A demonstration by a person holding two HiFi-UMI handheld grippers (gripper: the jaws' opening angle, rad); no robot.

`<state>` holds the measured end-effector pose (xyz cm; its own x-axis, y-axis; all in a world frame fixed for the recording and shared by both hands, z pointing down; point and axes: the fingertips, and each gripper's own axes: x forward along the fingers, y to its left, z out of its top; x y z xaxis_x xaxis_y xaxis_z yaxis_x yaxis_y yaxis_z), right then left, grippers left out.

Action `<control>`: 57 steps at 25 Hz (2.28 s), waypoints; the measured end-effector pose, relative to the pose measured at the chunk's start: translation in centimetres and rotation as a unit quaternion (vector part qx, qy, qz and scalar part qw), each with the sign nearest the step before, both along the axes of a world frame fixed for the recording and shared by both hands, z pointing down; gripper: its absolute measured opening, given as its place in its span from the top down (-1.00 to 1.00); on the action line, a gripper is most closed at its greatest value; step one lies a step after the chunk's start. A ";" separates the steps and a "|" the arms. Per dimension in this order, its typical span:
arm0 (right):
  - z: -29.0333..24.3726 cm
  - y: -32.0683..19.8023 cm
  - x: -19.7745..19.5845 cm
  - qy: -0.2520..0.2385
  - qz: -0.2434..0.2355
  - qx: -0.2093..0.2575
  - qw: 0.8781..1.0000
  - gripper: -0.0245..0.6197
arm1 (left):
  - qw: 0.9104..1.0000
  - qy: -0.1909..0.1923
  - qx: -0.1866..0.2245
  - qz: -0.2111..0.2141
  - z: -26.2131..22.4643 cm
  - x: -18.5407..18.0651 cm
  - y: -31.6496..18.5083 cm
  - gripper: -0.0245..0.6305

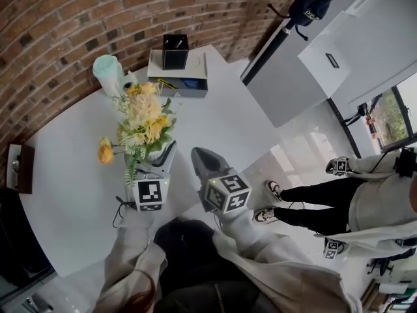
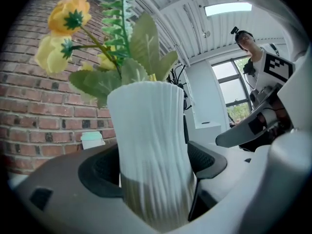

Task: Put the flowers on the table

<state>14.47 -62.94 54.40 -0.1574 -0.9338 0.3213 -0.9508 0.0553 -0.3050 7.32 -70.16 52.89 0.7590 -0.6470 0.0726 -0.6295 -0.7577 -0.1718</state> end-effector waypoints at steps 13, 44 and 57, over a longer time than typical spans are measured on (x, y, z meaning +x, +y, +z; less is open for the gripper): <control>-1.5 2.0 1.6 -0.009 0.019 0.012 1.000 0.93 | 0.999 0.001 -0.023 -0.047 -0.8 -1.1 1.7 -0.29; -2.2 16.2 0.9 -0.019 -0.001 0.034 0.999 0.93 | 0.981 0.045 -0.188 -0.027 -0.2 -0.1 20.3 0.91; -1.7 19.6 0.6 -0.025 0.000 0.033 0.999 0.93 | 0.979 0.051 -0.195 -0.003 0.3 1.1 23.6 0.91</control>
<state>15.06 -43.36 52.70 -0.1719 -0.9527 0.2505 -0.9344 0.0771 -0.3478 8.47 -46.59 53.20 0.7709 -0.5899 0.2404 -0.6336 -0.7489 0.1941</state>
